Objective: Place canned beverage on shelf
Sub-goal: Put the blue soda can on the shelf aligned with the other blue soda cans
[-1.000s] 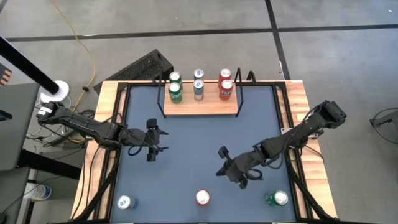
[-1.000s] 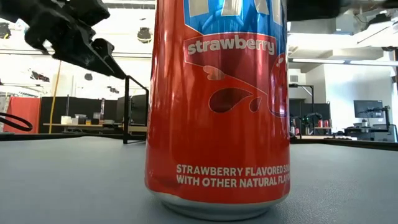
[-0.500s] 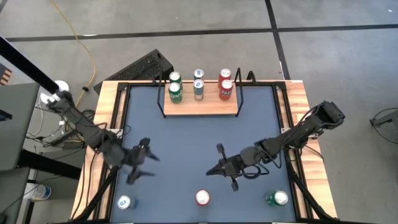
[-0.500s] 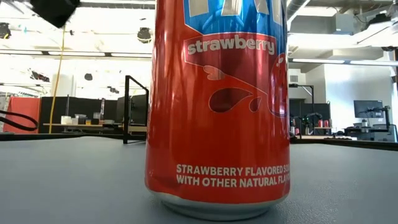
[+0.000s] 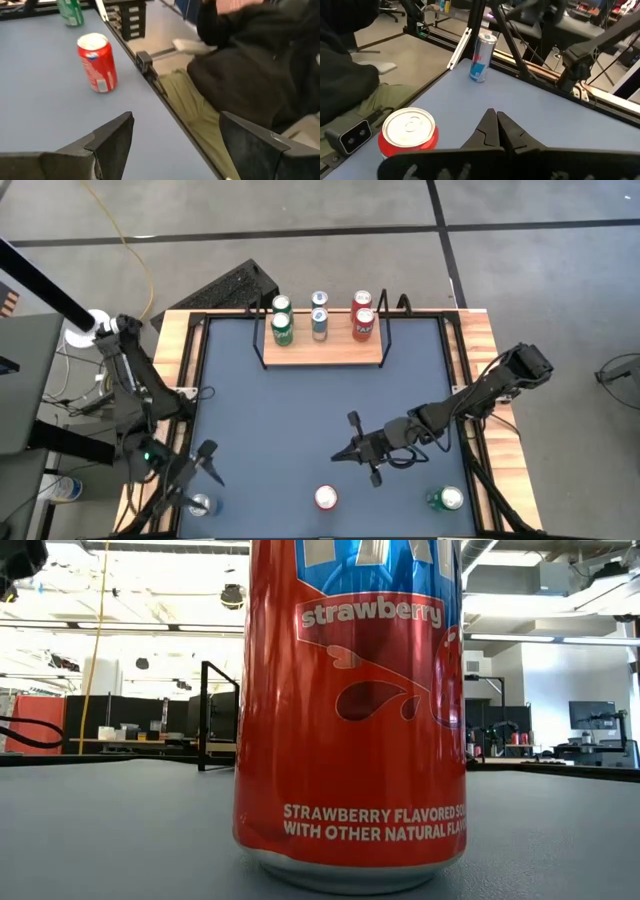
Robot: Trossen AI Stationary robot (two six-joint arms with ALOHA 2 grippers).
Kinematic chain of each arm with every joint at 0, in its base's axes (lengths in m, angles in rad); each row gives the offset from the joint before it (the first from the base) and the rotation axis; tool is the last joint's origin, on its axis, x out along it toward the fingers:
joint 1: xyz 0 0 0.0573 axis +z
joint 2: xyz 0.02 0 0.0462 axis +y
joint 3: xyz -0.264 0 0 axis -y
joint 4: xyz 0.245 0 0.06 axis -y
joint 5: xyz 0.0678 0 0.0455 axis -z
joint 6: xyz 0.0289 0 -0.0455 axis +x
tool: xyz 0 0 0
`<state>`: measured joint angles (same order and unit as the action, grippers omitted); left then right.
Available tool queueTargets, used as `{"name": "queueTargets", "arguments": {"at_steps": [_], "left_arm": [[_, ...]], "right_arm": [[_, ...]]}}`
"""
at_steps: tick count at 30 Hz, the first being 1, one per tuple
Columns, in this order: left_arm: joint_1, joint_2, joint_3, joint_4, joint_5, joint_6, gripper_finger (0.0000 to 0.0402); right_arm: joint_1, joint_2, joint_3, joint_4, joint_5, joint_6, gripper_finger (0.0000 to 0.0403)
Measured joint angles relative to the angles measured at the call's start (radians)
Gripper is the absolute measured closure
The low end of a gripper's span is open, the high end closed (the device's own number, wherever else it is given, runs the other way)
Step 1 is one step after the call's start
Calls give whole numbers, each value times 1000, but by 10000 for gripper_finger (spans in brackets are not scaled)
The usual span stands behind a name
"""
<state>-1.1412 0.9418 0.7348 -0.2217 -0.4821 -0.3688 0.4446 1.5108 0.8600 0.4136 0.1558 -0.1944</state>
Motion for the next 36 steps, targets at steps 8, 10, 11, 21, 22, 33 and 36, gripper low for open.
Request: {"name": "queueTargets", "arguments": {"at_steps": [8, 10, 11, 21, 22, 33, 36], "left_arm": [[-87, 215, 116, -62, -7, -1, 120], [-94, 259, 159, -78, -21, 18, 120], [-96, 281, 179, -81, -25, 30, 120], [-97, 436, 283, -211, 48, 5, 120], [-97, 442, 283, -234, 44, -13, 120], [-91, 438, 282, -266, -43, -44, 120], [-75, 437, 283, -297, 22, -83, 120]], "right_arm": [[-1, 0, 0, -27, 0, 3, 403], [-3, 0, 0, -45, 0, 3, 403], [-3, 0, 0, -58, 0, 3, 403], [0, 0, 0, -79, 0, 3, 403], [0, 0, 0, -79, 0, 3, 403], [-2, 0, 0, -84, 0, 3, 403], [1, 0, 0, -87, 0, 4, 403]]}}
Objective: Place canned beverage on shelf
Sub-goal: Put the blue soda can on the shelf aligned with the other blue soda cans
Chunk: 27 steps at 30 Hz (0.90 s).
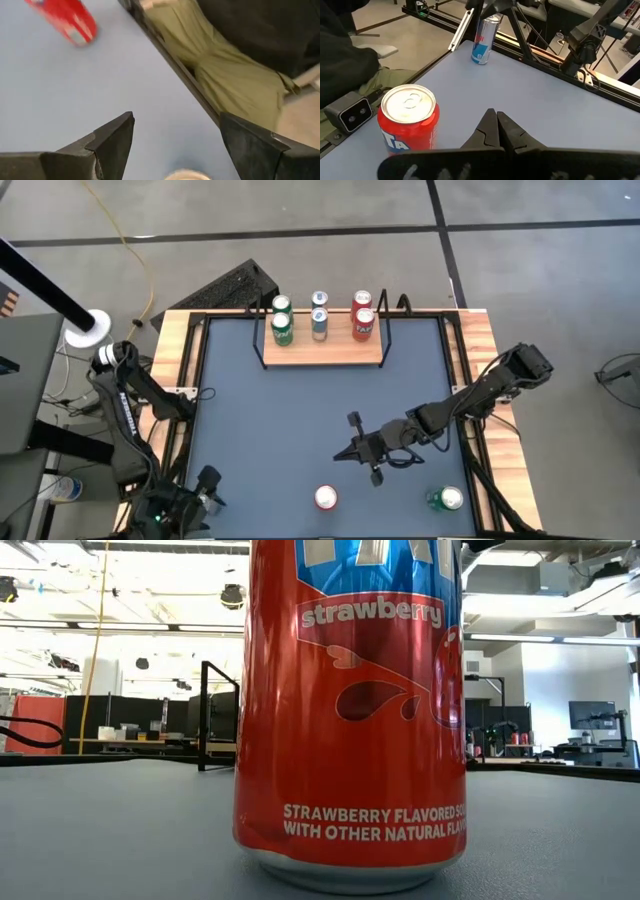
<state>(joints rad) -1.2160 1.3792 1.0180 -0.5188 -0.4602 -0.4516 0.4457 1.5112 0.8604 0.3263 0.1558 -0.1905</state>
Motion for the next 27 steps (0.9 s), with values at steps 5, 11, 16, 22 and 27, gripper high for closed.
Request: {"name": "queueTargets", "arguments": {"at_steps": [5, 11, 16, 22, 27], "left_arm": [[19, -1, 32, -73, 45, -105, 120], [27, -1, 62, -105, 75, -119, 120], [26, -1, 62, -138, 116, -169, 120], [27, -1, 62, -155, 144, -202, 120], [27, -1, 62, -196, 146, -251, 120]], "right_arm": [[6, 0, 0, -11, 0, 0, 403], [5, 0, 0, -13, 0, 0, 403], [6, 0, 0, -23, 0, 0, 403], [5, 0, 0, -31, -1, 7, 403], [6, 0, 0, -32, -1, 8, 403]]}}
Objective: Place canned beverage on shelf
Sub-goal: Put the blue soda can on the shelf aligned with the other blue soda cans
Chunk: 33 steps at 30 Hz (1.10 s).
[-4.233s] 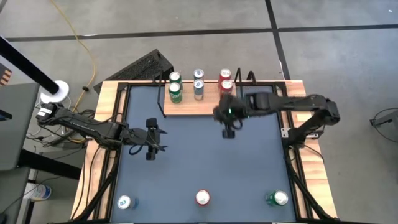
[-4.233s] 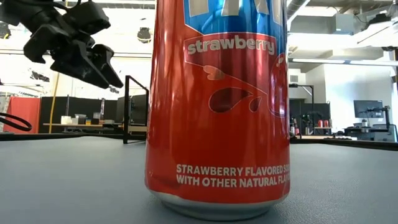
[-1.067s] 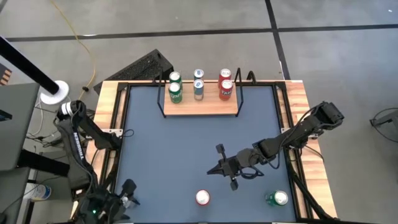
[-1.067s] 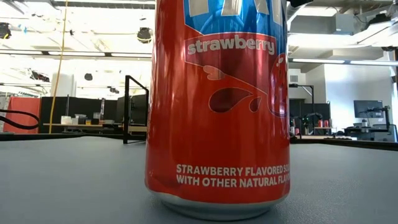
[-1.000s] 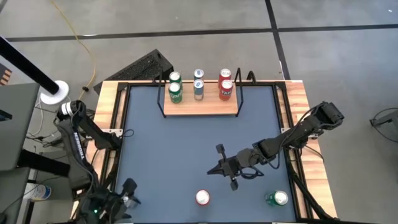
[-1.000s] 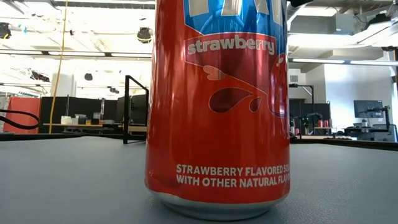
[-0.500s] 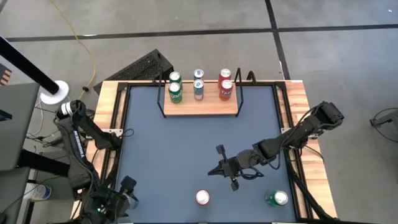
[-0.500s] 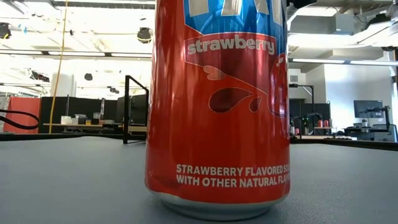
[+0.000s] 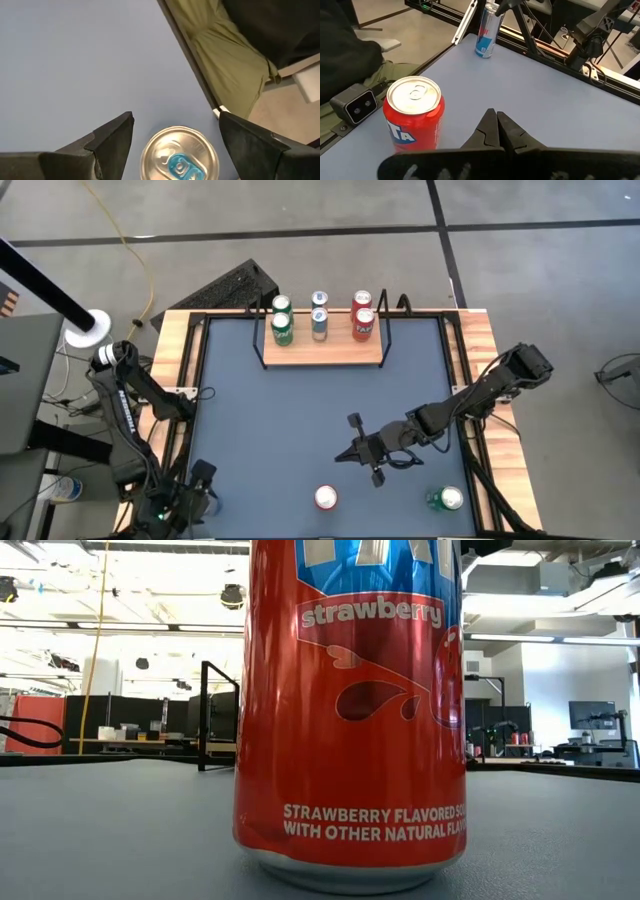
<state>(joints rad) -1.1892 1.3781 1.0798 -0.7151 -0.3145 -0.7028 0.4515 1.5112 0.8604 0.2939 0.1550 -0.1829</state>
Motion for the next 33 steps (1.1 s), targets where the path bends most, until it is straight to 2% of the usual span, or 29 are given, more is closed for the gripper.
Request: {"name": "queueTargets", "arguments": {"at_steps": [15, 20, 33], "left_arm": [[0, 0, 0, -23, 56, -147, 120], [0, 0, -1, -95, 54, -214, 120], [-1, 0, -1, -121, 75, -307, 120]], "right_arm": [[0, 0, 0, -2, -1, 2, 403], [0, 0, 0, -2, -2, 2, 403], [0, 0, 0, -2, -29, 2, 403]]}}
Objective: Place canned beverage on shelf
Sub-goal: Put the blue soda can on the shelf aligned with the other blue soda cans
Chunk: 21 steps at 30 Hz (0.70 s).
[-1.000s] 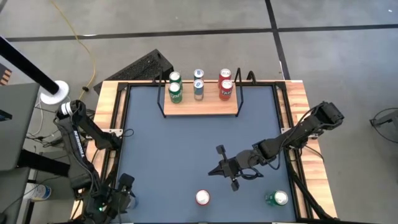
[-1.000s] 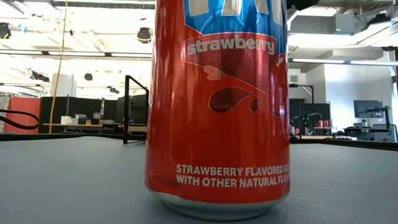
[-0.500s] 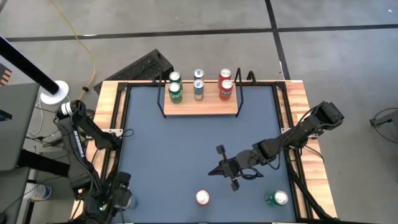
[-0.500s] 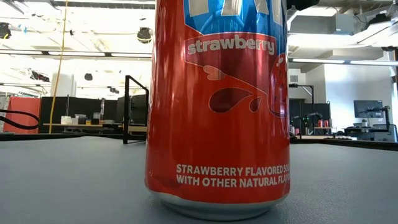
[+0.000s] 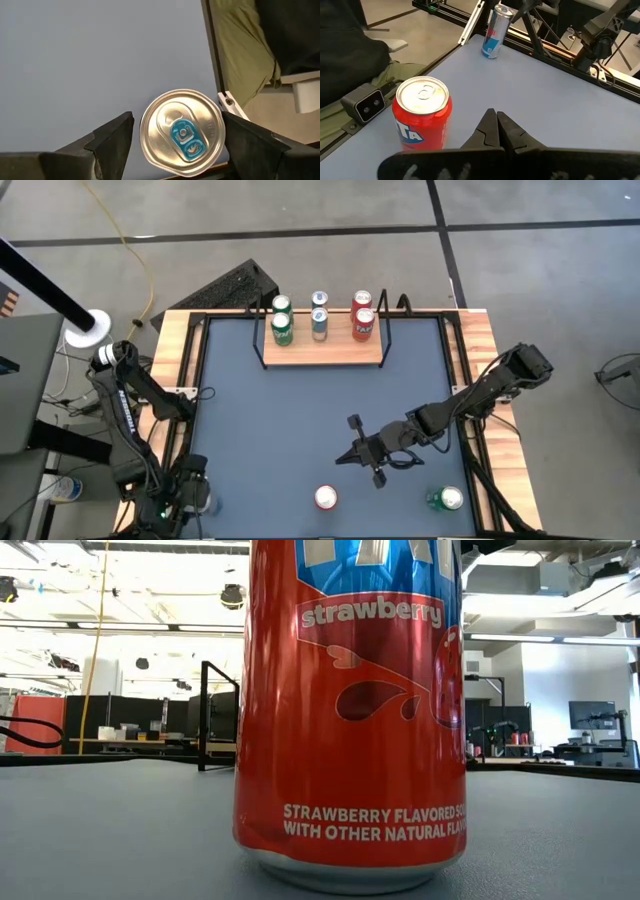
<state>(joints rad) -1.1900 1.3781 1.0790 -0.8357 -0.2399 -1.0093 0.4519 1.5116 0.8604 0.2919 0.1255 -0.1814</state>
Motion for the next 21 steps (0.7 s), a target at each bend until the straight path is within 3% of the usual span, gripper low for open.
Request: {"name": "queueTargets", "arguments": {"at_steps": [6, 14, 21], "left_arm": [[0, 0, 0, -18, 0, 1, 125], [0, 0, 0, -12, 8, 2, 165], [0, 0, 0, -10, 8, 27, 167]], "right_arm": [[0, 0, 0, 0, 0, -1, 403], [0, 0, 0, 0, 0, -2, 403], [0, 0, 0, 0, 0, -1, 403]]}}
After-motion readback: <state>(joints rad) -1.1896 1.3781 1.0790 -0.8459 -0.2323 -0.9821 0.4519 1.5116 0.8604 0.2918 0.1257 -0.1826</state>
